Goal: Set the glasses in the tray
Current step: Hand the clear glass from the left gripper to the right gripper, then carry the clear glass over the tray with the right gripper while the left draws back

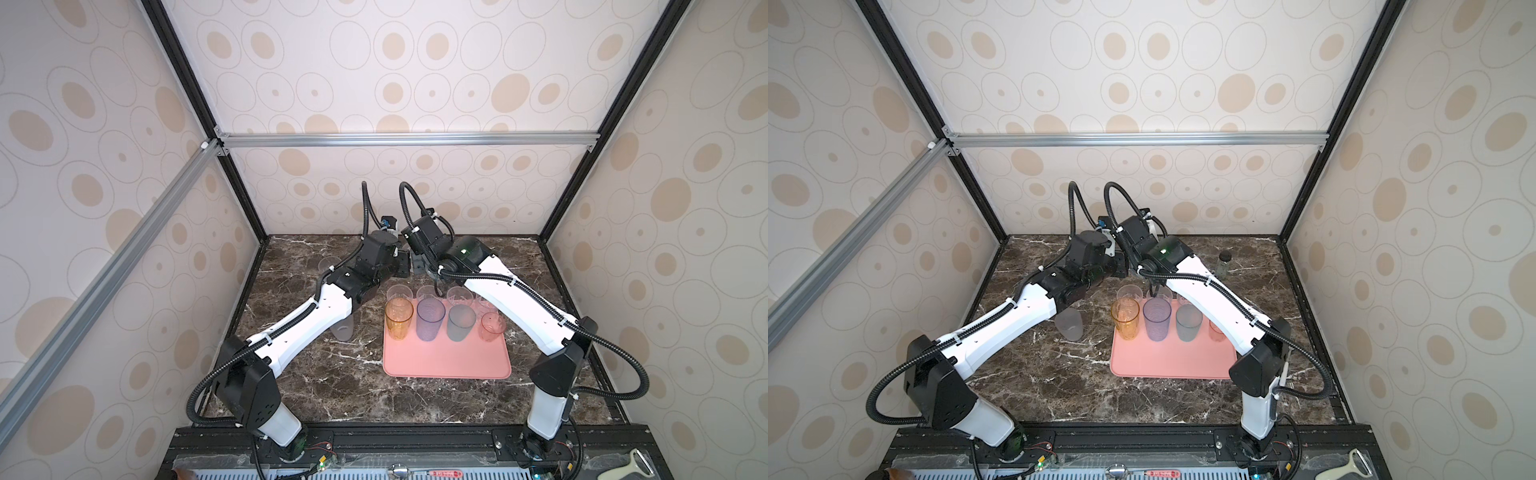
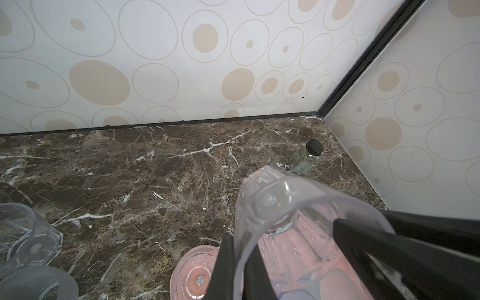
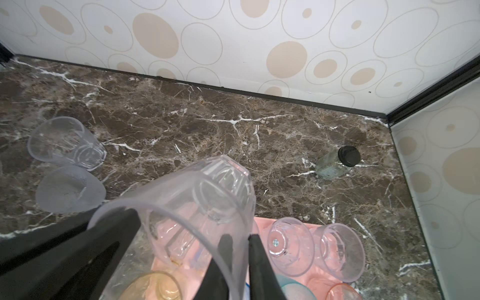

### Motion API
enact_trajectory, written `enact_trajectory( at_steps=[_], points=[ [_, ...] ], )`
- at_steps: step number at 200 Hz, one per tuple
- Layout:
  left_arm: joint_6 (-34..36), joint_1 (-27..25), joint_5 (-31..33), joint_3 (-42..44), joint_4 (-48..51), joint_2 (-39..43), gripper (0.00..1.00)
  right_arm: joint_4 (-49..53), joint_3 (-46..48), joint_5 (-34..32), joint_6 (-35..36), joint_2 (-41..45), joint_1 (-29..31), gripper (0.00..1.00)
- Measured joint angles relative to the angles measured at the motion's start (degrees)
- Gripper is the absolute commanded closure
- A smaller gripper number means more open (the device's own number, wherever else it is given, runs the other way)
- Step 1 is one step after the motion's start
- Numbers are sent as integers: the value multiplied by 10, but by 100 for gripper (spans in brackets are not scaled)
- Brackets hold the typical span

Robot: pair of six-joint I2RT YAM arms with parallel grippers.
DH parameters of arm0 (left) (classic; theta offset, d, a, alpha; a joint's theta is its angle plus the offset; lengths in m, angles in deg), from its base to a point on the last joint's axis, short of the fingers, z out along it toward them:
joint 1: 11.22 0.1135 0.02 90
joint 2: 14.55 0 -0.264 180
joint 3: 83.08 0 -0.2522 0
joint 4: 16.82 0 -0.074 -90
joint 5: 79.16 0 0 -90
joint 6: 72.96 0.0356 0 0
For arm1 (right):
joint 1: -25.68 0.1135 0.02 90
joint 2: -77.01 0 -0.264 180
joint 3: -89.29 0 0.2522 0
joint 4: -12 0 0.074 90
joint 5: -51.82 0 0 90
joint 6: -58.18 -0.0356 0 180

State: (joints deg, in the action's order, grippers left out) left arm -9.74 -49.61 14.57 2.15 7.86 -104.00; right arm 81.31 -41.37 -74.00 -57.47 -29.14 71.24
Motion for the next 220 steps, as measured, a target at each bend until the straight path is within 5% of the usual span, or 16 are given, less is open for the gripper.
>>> enact_trajectory(
  at_steps=[99,130,154,220],
  points=[
    [-7,-6,-12,3,-10,70,63,24,2,25,0,-7,-25,97],
    [16,-6,20,32,-18,111,48,37,8,57,-5,-1,-32,98],
    [39,-5,50,83,-27,139,37,51,42,104,-16,37,-33,97],
    [59,3,84,193,-28,210,35,93,155,233,-87,203,-13,97]
  ],
)
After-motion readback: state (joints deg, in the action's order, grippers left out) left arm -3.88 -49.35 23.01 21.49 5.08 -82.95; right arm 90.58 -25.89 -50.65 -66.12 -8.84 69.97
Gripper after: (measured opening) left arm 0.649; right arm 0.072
